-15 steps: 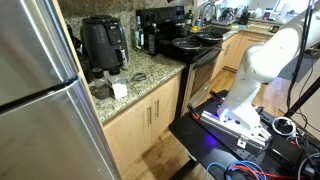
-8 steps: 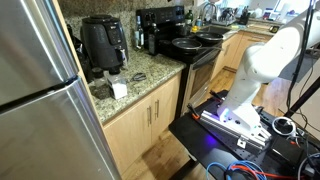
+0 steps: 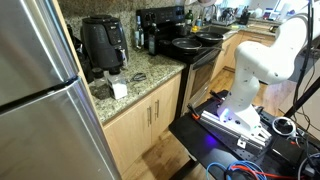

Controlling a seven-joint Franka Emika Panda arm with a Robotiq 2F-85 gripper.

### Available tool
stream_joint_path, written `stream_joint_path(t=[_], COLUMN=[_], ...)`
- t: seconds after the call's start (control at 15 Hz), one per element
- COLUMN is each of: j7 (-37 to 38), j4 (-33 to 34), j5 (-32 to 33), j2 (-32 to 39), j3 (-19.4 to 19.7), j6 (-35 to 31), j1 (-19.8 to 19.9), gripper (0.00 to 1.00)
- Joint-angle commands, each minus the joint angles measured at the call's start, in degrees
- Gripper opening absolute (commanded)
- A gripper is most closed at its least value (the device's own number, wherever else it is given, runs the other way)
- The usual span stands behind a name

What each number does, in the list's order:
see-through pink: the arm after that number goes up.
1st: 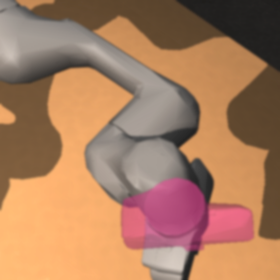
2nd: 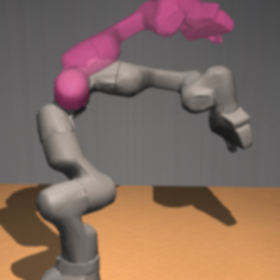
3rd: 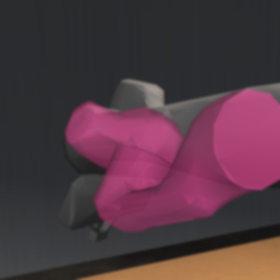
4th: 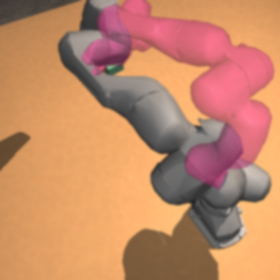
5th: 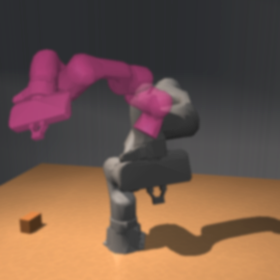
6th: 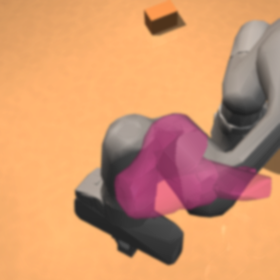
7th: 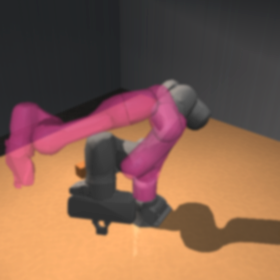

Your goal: Open the right door of the top cabinet.

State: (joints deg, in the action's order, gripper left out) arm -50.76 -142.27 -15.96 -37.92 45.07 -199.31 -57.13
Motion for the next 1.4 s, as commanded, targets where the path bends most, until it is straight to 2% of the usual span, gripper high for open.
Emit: stream_joint_path(t=[0.0,0.07,0.2,0.33,0.47,0.6,0.73,0.87,0.93,1.2,1.33], j7=[9.61,12.97,18.36,20.84,23.41,27.45,31.95,34.86,33.67,34.53,33.38], j4=[1.5,2.25,1.73,1.63,1.43,3.19,7.08,11.28,7.83,8.4,8.72], j5=[12.17,13.02,20.18,22.78,29.12,33.33,32.79,30.8,33.69,33.86,34.87], j2=[-4.62,-4.73,-3.7,-3.71,-7.62,-9.68,-8.97,-5.91,-9.84,-9.73,-6.3], j3=[1.56,1.14,1.92,2.33,1.0,-2.53,-6.78,-9.16,-7.18,-7.4,-7.89], j6=[0.61,0.74,1.2,1.32,1.5,1.22,1.14,1.21,1.44,1.59,3.64], j1=[-0.26,0.11,1.19,1.47,-1.02,-0.57,1.02,2.71,0.7,0.83,0.93], gripper=[1.0,1.0,1.0,1.0,1.0,1.0,1.0,1.0,1.0,1.0,1.0])
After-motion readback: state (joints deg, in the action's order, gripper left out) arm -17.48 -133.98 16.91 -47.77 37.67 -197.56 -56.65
